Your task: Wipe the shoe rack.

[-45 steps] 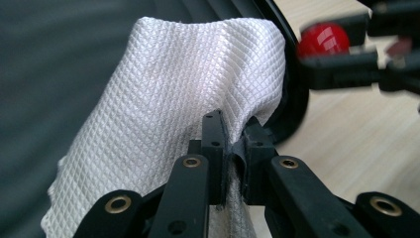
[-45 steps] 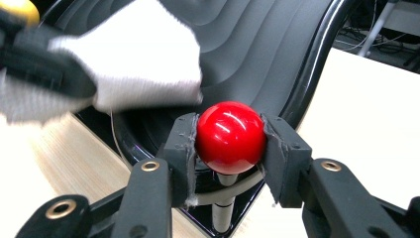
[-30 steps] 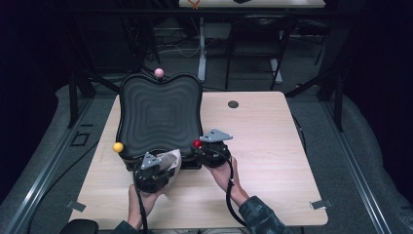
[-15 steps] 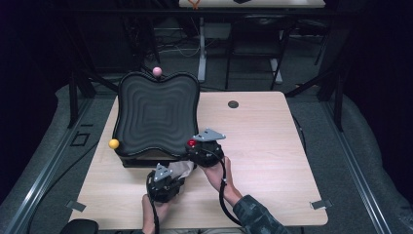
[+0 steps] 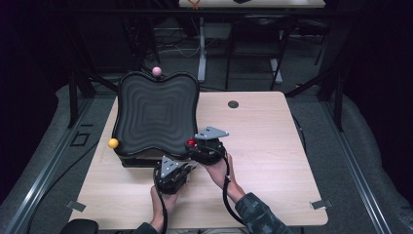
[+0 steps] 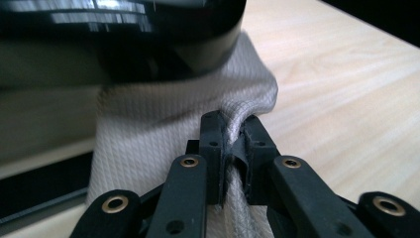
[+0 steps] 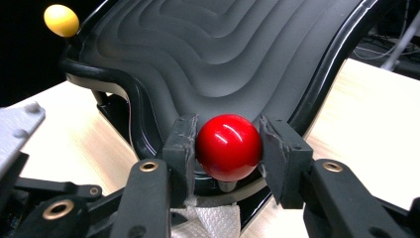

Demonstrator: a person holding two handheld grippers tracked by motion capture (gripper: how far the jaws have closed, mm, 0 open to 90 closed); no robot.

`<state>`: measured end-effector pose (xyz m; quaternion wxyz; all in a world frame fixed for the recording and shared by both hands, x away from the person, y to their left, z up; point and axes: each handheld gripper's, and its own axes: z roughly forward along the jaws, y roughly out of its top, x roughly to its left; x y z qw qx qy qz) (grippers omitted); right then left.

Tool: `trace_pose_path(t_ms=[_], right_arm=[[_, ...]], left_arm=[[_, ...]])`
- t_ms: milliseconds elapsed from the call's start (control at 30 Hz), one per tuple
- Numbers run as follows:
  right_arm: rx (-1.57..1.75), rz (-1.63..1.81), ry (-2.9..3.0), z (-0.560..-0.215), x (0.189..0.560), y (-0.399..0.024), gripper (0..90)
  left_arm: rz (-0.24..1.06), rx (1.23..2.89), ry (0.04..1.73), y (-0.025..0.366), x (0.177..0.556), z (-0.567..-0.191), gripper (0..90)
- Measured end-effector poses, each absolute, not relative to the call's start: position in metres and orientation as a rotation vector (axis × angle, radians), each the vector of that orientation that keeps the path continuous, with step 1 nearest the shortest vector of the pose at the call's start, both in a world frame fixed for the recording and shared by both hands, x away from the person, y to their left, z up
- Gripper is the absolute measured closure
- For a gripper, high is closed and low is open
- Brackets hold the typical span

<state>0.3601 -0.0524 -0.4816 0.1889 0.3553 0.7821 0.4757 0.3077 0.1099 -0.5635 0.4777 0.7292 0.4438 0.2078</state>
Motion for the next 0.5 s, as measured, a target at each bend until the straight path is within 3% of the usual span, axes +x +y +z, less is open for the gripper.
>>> trace_pose_path(t_ms=[500], right_arm=[[0.985,1.343,2.200,-0.483,0.360,-0.053,59.7]], left_arm=[[0.563,1.742,1.082,0.095,0.315,-0.573,81.9]])
